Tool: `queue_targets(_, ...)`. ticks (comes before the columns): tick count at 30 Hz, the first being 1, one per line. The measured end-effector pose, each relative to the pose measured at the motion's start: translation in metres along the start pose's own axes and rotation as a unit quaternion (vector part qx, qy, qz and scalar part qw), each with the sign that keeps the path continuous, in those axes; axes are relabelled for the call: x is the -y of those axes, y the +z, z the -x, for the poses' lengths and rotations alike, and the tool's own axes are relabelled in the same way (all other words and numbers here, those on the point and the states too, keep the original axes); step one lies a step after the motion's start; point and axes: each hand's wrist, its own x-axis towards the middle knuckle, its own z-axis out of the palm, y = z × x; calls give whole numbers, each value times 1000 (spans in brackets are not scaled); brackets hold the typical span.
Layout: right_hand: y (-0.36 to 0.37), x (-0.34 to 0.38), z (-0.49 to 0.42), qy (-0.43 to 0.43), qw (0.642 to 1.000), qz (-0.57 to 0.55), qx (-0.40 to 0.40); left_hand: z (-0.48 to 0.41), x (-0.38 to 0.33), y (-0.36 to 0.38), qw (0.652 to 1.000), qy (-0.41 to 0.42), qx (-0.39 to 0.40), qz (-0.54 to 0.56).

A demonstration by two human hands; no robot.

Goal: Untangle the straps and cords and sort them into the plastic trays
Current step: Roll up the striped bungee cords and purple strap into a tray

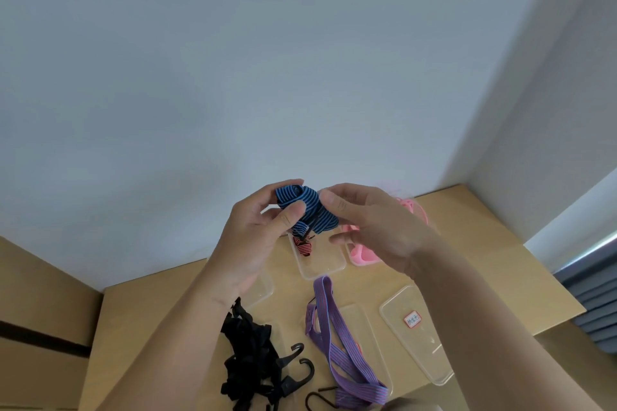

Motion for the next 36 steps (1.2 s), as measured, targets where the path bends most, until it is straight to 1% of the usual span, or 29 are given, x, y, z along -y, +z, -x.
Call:
queue_targets(3,-6,-11,-4,-17,998,54,1,-10,12,-1,997,-62,-5,52)
queue_targets(7,-13,-34,-18,-19,981,191,-7,-24,34,4,990,-117,-9,73)
queue_targets(9,-16,-46,-26,-14,964,266,7,-31,51,4,988,-141,-11,69)
queue_targets(12,-17,-61,-37,0,924,383,24,-44,81,-2,980,-184,10,70)
queue_targets(16,-18,-93,-58,-10,895,447,-8,-61,116,-12,970,-232,9,74)
queue_targets(17,-20,-103,-66,-10,890,456,-18,-66,125,-15,970,-235,3,55)
queue_targets(18,-21,-113,-75,-5,884,467,-29,-71,134,-19,973,-231,-8,5)
queue_targets(19,-24,-122,-85,2,873,485,-42,-77,141,-23,973,-216,-22,-78)
queue_targets(20,-27,-131,-95,12,860,508,-52,-84,148,-27,964,-192,-29,-185)
queue_targets(21,-30,-137,-105,19,844,533,-55,-91,156,-32,942,-164,-24,-292)
queue_targets(22,-32,-143,-115,25,828,558,-53,-98,163,-35,913,-138,-11,-383)
queue_targets(23,-33,-148,-125,28,814,579,-44,-105,171,-37,886,-117,6,-449)
queue_targets(25,-34,-156,-143,34,792,610,-14,-116,188,-39,838,-101,44,-534)
queue_targets(28,-34,-164,-164,38,749,660,34,-125,211,-35,773,-117,99,-616)
queue_targets(30,-32,-170,-176,27,718,693,52,-130,221,-32,745,-112,110,-649)
queue_targets(33,-25,-178,-191,26,683,727,72,-136,232,-31,739,-92,91,-661)
queue_targets(36,-20,-182,-200,37,656,749,88,-139,239,-34,748,-67,64,-657)
